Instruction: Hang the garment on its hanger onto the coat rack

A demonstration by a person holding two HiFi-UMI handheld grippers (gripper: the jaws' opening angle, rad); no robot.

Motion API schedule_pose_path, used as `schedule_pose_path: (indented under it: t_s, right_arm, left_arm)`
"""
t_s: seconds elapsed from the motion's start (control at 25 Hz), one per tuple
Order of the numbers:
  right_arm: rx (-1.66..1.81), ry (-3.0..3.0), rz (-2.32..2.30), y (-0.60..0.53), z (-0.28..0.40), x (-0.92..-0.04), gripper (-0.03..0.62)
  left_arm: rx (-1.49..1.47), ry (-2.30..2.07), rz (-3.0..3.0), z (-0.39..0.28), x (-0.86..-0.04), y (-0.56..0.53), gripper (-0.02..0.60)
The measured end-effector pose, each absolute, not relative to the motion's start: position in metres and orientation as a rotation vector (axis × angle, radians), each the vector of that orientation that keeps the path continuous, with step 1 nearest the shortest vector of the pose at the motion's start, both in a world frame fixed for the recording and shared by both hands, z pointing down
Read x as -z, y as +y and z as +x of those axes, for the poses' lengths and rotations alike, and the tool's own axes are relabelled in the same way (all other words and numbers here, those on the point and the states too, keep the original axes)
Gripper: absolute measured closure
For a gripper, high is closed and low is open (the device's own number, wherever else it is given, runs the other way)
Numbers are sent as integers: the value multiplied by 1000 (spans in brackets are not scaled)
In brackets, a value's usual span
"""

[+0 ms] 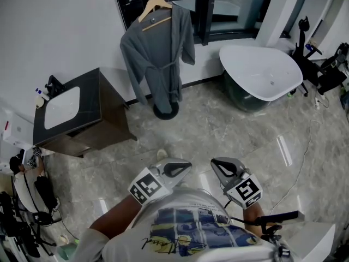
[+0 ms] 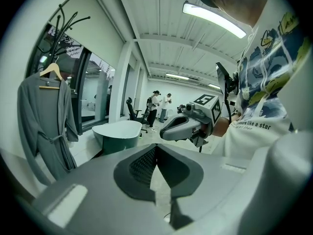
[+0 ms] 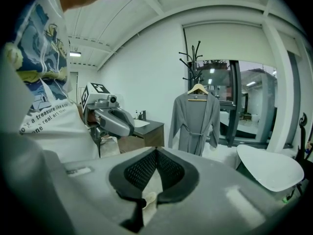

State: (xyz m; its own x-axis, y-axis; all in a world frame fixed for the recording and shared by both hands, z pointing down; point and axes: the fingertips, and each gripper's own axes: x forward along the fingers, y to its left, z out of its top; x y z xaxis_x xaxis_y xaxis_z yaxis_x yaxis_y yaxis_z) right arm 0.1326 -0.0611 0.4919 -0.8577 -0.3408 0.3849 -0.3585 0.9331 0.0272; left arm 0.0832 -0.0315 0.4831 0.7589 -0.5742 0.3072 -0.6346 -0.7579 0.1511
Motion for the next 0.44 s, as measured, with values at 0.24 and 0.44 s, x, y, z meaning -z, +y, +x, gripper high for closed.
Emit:
schedule_pose_path:
  t_s: [0.24, 0.44]
  right_arm:
    - [-64, -2689, 492, -71, 125, -495, 592]
    - [-77, -2675, 482, -91, 116, -495, 592]
  left_arm:
    - [-346, -950, 2702, 74, -484, -44, 578]
    - [-338, -959, 2693, 60, -480, -69, 578]
